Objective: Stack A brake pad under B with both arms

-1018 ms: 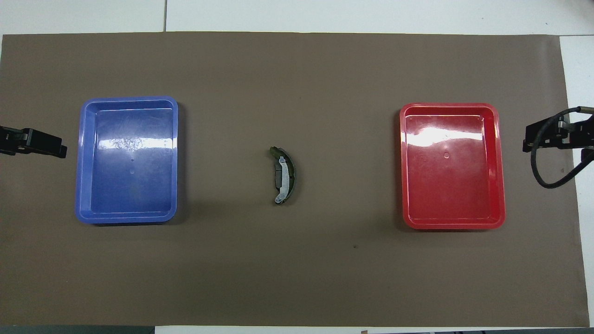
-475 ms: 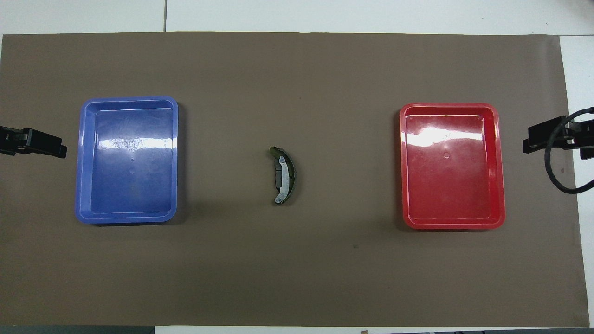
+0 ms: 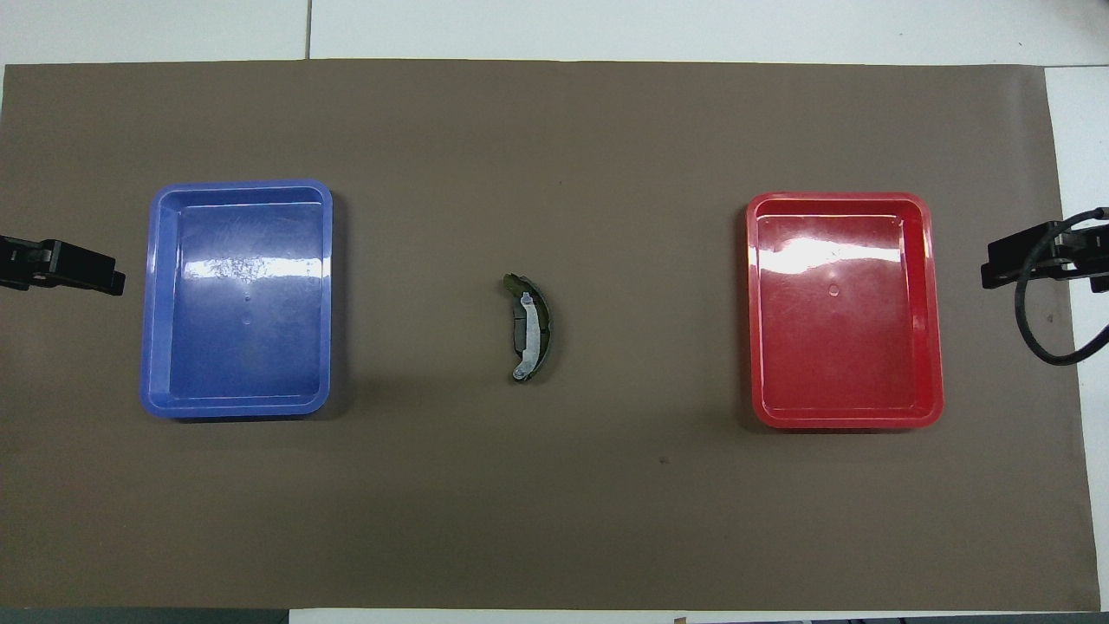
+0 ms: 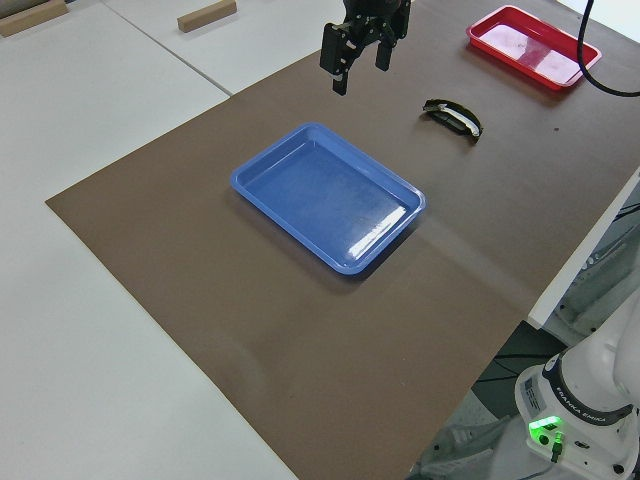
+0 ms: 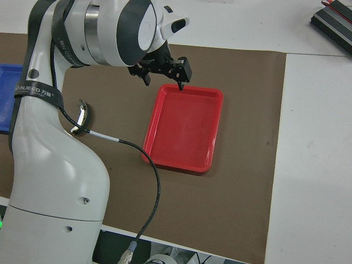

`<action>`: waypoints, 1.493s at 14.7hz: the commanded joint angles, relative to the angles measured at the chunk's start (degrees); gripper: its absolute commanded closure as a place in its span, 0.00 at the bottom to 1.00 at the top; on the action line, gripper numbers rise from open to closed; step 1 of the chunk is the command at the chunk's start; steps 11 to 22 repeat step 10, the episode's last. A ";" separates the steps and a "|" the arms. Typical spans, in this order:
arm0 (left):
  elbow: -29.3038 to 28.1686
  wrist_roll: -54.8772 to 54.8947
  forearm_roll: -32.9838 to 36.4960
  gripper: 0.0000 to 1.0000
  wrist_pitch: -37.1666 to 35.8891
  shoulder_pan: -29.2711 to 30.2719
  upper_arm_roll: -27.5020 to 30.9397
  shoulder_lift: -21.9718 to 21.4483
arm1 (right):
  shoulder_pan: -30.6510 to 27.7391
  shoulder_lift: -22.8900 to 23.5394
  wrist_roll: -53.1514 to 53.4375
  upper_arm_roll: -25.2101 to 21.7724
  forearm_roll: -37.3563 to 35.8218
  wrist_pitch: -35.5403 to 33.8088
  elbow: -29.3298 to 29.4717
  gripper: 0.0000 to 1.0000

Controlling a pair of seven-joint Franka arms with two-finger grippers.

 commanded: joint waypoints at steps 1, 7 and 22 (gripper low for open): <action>-0.95 -0.70 1.10 0.01 0.63 0.24 -0.18 -1.25 | -0.57 0.13 1.78 1.29 -0.02 -0.59 0.22 0.01; -0.95 -0.70 1.10 0.01 0.63 0.24 -0.18 -1.25 | -0.57 0.04 0.64 1.30 0.24 -0.59 0.22 0.01; -0.95 -0.70 1.10 0.01 0.63 0.24 -0.18 -1.25 | -0.57 0.04 0.63 1.30 0.24 -0.59 -0.13 0.01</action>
